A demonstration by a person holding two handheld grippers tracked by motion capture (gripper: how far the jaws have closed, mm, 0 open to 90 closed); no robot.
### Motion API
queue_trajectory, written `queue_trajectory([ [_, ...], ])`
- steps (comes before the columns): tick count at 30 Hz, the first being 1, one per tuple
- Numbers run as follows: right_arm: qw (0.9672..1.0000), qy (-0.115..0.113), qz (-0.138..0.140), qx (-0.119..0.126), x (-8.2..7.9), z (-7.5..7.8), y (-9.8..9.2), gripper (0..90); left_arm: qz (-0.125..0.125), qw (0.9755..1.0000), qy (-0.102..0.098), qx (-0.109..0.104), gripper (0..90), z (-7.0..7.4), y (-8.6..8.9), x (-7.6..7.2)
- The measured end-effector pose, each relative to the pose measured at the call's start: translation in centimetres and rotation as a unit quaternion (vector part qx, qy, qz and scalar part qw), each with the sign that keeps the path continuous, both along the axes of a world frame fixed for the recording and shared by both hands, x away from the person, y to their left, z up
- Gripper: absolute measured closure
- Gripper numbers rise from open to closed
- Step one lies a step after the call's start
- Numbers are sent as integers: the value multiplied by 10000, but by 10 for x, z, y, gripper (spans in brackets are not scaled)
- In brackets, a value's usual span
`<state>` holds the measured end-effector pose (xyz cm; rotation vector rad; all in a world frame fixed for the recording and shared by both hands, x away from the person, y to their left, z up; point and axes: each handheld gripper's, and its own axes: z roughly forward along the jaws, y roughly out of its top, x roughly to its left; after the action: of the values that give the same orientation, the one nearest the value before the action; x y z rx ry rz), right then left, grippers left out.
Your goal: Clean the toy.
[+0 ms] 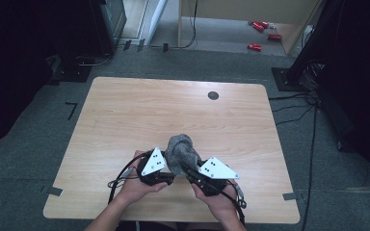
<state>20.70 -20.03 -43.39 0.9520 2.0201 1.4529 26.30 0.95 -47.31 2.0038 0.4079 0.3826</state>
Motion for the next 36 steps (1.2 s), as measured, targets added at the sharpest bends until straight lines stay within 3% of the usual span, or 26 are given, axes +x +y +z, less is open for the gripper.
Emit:
queue_trajectory([
  [6, 9986, -10, -518, -76, 4, 2, -18, 728, -63, 9999, -128, 60, 341, 0, 0, 0],
  [8, 9985, -65, -544, -37, 2, 6, -20, 729, -43, 9999, -140, 79, 341, 1, 1, 0],
  [12, 9997, -205, -93, 69, -8, 14, -4, 727, -2, 9999, -135, 81, 341, 2, 3, 0],
  [14, 9997, -185, 136, -90, -10, 12, 7, 725, -48, 9999, -123, -5, 341, 5, 3, -1],
  [16, 9995, -164, 187, -196, -7, 6, 9, 725, -63, 9999, -154, 12, 342, 7, 3, -2],
  [17, 9997, -139, 199, -64, -5, 3, 5, 726, -54, 9998, -180, 71, 341, 7, 3, -2],
  [18, 9999, -86, 116, -17, -2, 2, 0, 726, -59, 9998, -156, 76, 341, 6, 3, -2],
  [21, 9989, -31, -415, -205, 7, 0, -18, 730, -90, 9999, -123, 5, 341, 4, 5, -1],
  [23, 9981, 106, -604, -87, 10, -3, -29, 731, -63, 9999, -138, -11, 342, 5, 5, 0],
  [25, 9977, 95, -664, 36, 9, -1, -34, 731, -40, 9999, -149, -7, 341, 5, 7, 1],
  [30, 9995, -134, -221, 207, -2, 12, -18, 730, -59, 9999, -125, -52, 341, 5, 6, 0],
  [32, 9996, -239, 33, 124, -7, 13, -6, 729, -106, 9998, -153, -63, 341, 7, 5, -1],
  [34, 9996, -275, 63, -78, -8, 11, 0, 728, -136, 9997, -184, -80, 341, 8, 5, -3],
  [36, 9998, -199, 6, -50, -5, 8, -2, 726, -116, 9997, -202, -38, 341, 9, 5, -3],
])
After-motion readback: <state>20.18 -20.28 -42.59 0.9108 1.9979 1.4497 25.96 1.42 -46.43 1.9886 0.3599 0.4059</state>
